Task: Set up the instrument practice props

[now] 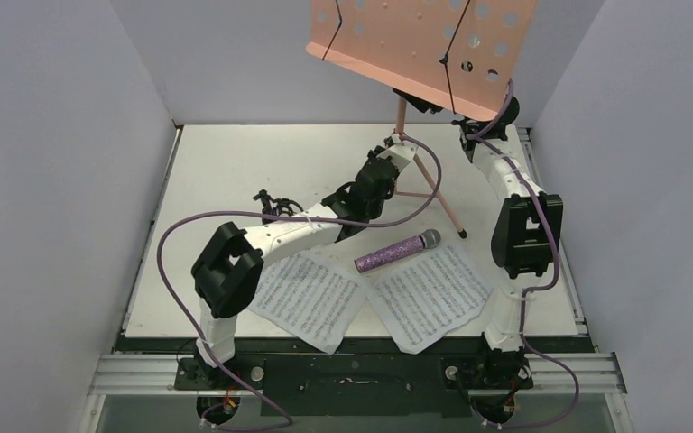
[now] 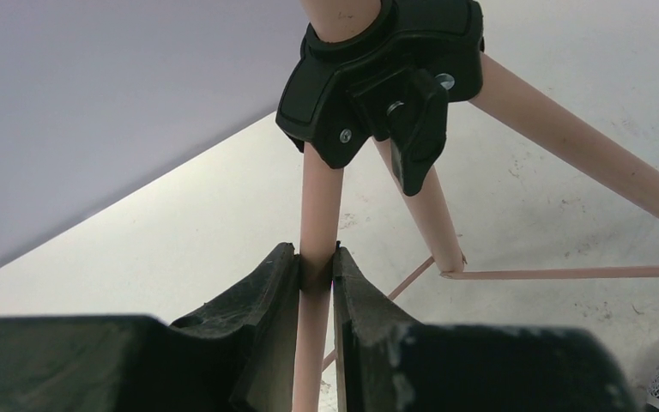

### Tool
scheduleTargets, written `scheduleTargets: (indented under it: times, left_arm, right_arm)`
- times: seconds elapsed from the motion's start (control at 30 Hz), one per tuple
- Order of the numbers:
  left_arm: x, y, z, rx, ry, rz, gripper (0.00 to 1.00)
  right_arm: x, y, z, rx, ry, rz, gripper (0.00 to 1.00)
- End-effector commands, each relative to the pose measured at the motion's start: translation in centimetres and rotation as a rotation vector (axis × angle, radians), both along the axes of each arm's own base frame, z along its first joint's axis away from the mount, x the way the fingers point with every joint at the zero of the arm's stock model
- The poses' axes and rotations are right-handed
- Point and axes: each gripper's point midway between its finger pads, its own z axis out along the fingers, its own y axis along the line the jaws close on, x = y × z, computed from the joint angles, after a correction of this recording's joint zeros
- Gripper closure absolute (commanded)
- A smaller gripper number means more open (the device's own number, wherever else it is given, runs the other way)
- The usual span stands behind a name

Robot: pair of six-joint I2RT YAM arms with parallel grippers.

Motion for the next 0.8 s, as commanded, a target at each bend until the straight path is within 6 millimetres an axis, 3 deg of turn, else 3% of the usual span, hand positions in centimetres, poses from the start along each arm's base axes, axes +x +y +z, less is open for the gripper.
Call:
scheduleTargets:
  times: [0.0, 0.6, 0.77]
  left_arm:
    - [0.1, -0.8, 4.1, -0.096, -0.067, 0.06, 1.0]
    - [-0.8, -1.7, 0.2, -0.144, 0.025, 0.089, 1.0]
    - [-0.7, -2.1, 0.0, -0.155, 0.03, 0.085, 1.0]
  right_arm:
    - [-3.7, -3.3, 10.0, 0.19, -0.459, -0.134, 0.95]
    - [-3.5, -5.4, 5.6, 0.188, -0.359, -0.146, 0.94]
    - [-3.2, -5.6, 5.3, 0.191, -0.321, -0.155, 0.8]
